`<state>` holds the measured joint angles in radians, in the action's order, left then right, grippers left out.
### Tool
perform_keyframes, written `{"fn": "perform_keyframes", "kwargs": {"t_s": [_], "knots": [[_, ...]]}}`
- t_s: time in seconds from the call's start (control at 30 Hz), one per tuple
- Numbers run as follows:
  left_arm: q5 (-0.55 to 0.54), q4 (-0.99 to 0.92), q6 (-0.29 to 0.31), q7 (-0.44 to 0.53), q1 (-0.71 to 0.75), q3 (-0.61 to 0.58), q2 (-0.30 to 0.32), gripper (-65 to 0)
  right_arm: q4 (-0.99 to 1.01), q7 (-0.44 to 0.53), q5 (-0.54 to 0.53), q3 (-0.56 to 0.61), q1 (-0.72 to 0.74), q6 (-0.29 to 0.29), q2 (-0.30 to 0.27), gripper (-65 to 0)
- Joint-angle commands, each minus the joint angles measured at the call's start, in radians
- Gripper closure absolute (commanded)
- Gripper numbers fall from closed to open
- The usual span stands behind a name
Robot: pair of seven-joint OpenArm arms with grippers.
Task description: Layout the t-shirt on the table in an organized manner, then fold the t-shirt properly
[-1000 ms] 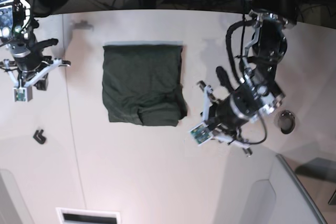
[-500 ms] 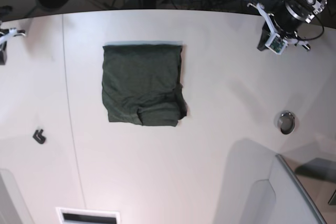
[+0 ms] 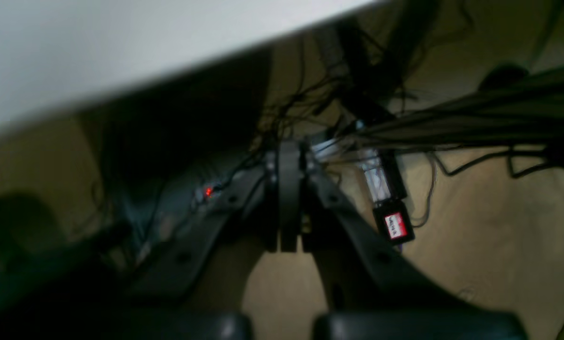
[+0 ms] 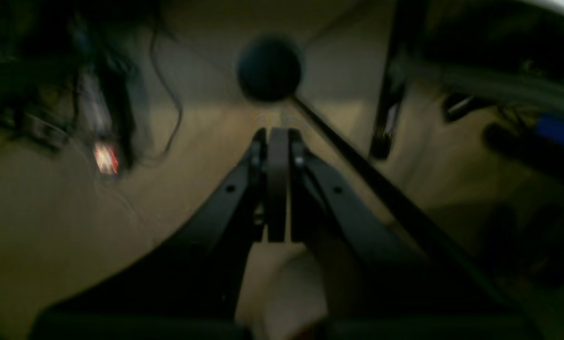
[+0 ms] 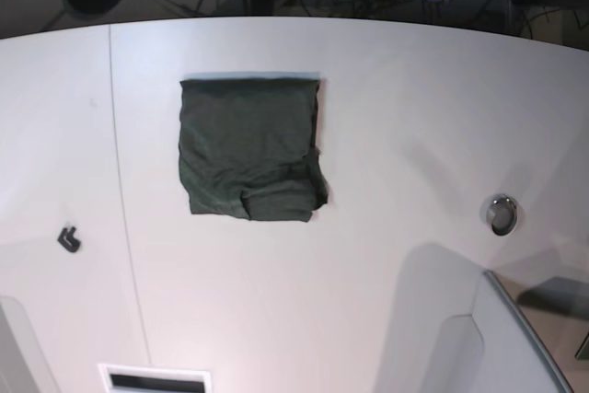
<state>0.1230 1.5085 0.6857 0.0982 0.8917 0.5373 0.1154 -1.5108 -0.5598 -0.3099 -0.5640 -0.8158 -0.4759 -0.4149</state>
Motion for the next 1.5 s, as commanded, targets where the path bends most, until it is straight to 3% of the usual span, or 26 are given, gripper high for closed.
{"fn": "perform_keyframes", "kwargs": {"t_s": [0.0,0.1,0.27,0.33,0.4,0.5,0.6,0.67,0.77,1.0,1.47], "knots": [[-0.013,-0.035,0.01,0.044,0.014,-0.001,0.0,0.0,0.045,0.002,-0.011,0.04,-0.001,-0.011,-0.009,-0.2],[-0.013,-0.224,0.01,0.13,-0.027,-0.018,0.0,0.0,0.171,0.022,-0.005,0.19,0.042,-0.011,-0.017,-0.2],[0.03,-0.661,0.009,0.286,-0.194,-0.135,0.054,0.0,0.436,0.04,-0.004,0.595,0.2,-0.002,-0.011,-0.2],[0.096,-0.863,-0.007,0.354,-0.293,-0.193,0.079,0.0,0.597,0.05,-0.005,0.766,0.299,-0.002,0.041,-0.2],[0.201,-1.084,-0.042,0.397,-0.405,-0.273,0.102,0.0,0.826,0.117,-0.005,0.895,0.408,0.024,0.123,-0.2],[0.372,-1.396,-0.12,0.41,-0.579,-0.425,0.116,0.0,1.199,0.376,-0.005,1.001,0.554,0.165,0.274,-0.2],[0.43,-1.502,-0.242,0.412,-0.667,-0.483,0.106,0.0,1.449,0.682,-0.005,1.059,0.632,0.374,0.391,-0.2],[0.436,-1.463,-0.297,0.409,-0.673,-0.491,0.099,0.0,1.49,0.852,-0.005,1.1,0.643,0.501,0.416,-0.2],[0.43,-1.439,-0.321,0.407,-0.682,-0.491,0.096,0.0,1.479,0.94,-0.008,1.122,0.64,0.616,0.396,-0.2],[0.429,-1.433,-0.321,0.41,-0.725,-0.48,0.093,0.0,1.407,0.978,-0.013,1.122,0.631,0.625,0.301,0.0],[0.438,-1.434,-0.321,0.407,-0.774,-0.492,0.079,0.0,1.401,0.978,-0.013,1.122,0.643,0.625,0.307,0.0]]}}
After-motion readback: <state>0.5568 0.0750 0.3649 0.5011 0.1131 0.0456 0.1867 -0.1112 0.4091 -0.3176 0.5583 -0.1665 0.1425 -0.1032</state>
